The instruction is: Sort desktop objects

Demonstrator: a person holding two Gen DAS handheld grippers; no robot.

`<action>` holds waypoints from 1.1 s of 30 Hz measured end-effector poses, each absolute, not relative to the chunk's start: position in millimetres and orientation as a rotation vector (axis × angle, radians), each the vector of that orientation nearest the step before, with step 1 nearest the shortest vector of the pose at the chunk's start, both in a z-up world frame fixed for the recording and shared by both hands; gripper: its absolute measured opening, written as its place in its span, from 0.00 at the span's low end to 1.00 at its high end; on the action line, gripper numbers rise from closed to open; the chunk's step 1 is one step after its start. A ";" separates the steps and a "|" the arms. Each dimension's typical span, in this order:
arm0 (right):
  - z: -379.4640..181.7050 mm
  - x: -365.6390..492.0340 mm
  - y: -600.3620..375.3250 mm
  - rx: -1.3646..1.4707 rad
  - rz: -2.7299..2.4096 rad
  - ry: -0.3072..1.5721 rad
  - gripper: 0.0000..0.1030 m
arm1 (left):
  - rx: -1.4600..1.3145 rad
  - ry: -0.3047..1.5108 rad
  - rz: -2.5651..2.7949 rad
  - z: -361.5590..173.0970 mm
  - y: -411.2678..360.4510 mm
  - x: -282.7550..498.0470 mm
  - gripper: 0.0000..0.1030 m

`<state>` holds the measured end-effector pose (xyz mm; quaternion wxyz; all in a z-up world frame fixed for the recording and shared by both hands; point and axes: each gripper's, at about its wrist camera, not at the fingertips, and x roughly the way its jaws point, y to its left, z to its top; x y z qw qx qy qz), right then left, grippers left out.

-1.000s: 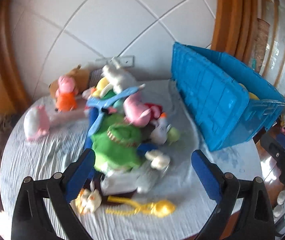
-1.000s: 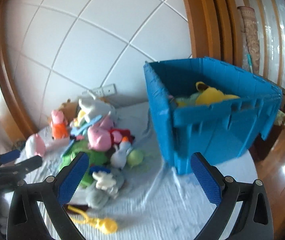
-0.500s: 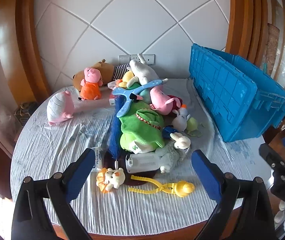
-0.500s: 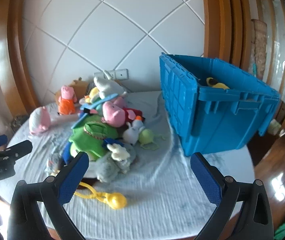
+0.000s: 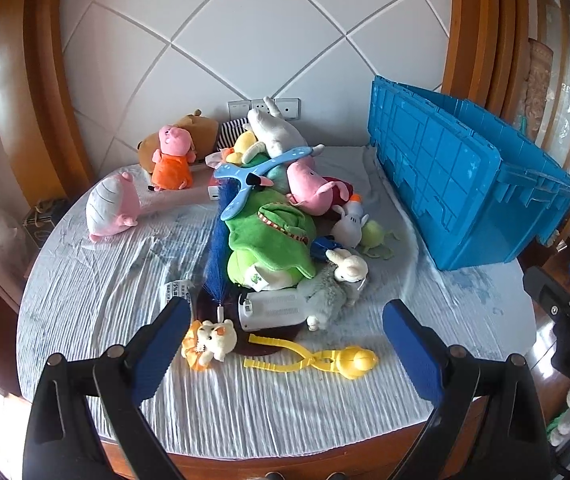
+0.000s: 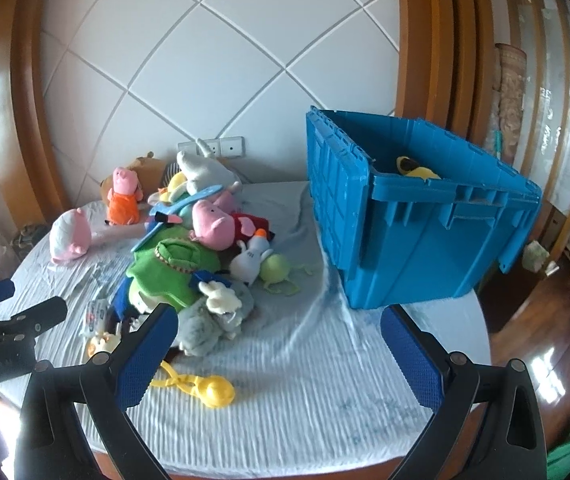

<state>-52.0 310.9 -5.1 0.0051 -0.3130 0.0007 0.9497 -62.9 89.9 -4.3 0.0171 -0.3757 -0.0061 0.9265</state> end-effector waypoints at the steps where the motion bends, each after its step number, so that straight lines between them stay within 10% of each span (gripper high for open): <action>1: -4.5 -52.2 310.6 -0.980 2.974 0.000 1.00 | -1.167 -0.025 2.883 -4.0 88.9 -62.7 0.95; 33: 2.3 -54.1 315.1 -0.986 2.974 0.000 1.00 | -1.110 -0.036 2.815 -2.6 67.7 -57.6 0.95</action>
